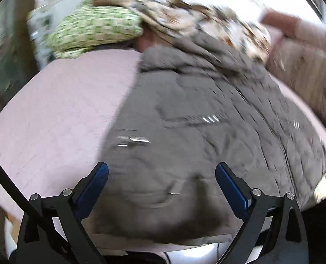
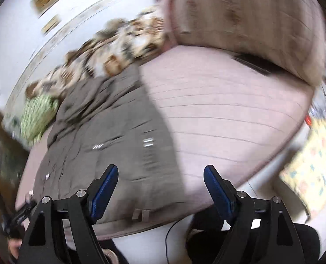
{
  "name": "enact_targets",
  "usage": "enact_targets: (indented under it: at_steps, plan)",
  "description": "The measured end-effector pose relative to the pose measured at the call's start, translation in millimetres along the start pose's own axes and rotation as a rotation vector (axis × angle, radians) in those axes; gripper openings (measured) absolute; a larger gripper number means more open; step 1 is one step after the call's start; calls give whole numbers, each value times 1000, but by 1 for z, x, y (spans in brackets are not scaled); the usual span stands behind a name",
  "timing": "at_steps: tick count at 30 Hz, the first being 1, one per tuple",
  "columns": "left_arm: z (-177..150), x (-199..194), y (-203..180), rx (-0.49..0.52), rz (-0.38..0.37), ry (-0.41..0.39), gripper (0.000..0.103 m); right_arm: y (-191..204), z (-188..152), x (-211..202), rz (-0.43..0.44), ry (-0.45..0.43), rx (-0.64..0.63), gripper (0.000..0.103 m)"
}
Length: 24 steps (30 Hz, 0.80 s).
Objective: Fold large clothes
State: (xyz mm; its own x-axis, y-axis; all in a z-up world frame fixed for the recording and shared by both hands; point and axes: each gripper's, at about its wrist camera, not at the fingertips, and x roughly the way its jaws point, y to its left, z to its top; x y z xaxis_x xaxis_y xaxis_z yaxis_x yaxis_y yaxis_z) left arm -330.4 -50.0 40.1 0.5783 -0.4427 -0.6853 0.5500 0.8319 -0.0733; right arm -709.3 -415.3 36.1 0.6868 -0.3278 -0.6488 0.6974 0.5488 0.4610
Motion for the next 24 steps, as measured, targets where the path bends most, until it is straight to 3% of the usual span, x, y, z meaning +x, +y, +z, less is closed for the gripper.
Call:
enact_targets:
  at_steps: [4,8,10,12,14,20,23,24]
  plan:
    - [2,-1,50,-219,-18,13,98,-39,4,13,112,57,224,84]
    - [-6,13,73,-328,-48,76,87,-34,5,34,155,103,256,83]
    - [-8,14,76,-341,-51,84,87,-25,6,47,163,114,238,76]
    - [-9,17,79,-354,-58,91,86,-15,6,62,153,131,199,61]
    - [-13,20,83,-378,-67,99,85,-8,4,73,128,152,163,56]
    - [-17,22,76,-349,-64,101,85,-9,4,91,126,171,184,58]
    - [-21,21,62,-313,-75,109,85,0,0,91,137,187,128,58]
    - [-22,21,57,-297,-81,111,79,3,-3,90,161,196,113,56]
